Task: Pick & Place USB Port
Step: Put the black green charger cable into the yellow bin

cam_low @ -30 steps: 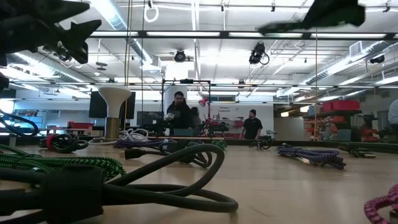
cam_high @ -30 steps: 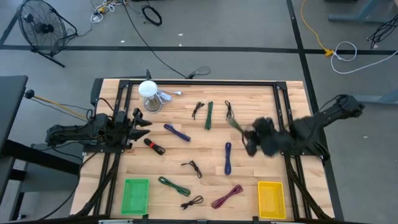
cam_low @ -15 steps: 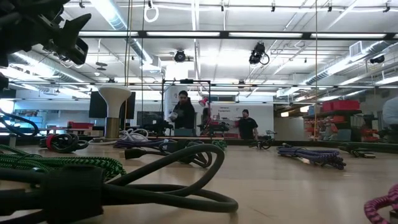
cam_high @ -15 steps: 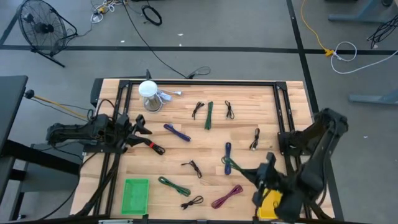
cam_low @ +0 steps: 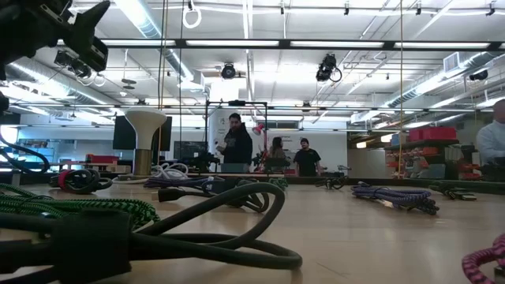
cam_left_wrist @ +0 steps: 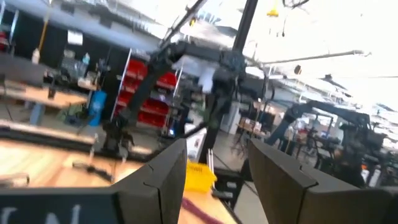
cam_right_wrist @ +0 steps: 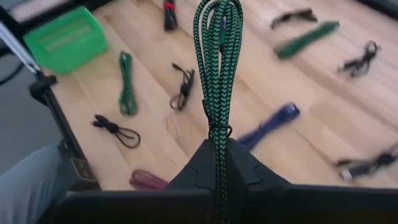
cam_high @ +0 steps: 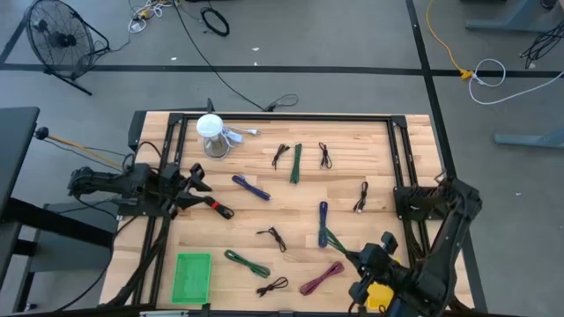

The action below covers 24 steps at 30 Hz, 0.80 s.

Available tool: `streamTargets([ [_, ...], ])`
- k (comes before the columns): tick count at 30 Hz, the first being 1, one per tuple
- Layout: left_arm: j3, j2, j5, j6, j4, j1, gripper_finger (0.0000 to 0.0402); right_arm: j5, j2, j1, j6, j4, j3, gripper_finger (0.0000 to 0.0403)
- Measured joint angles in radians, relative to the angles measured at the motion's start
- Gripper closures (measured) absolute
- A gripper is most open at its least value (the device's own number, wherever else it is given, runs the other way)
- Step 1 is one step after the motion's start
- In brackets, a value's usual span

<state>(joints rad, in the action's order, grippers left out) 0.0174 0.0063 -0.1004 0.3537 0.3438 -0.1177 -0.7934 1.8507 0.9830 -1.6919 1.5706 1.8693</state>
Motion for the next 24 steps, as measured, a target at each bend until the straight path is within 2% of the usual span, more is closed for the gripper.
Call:
streamTargets([
  [11,0.0,0.0,0.029,-0.01,0.029,0.002,0.0225,0.302,0.021,0.007,-0.169,0.0,-0.011,0.0397],
  [19,0.0,0.0,0.021,0.002,0.022,0.002,0.0225,0.69,0.043,0.028,-0.401,0.0,-0.195,0.0397],
  [24,0.0,0.0,-0.001,0.008,0.014,0.002,0.0225,0.798,0.043,0.07,-0.52,-0.011,-0.24,0.0397],
])
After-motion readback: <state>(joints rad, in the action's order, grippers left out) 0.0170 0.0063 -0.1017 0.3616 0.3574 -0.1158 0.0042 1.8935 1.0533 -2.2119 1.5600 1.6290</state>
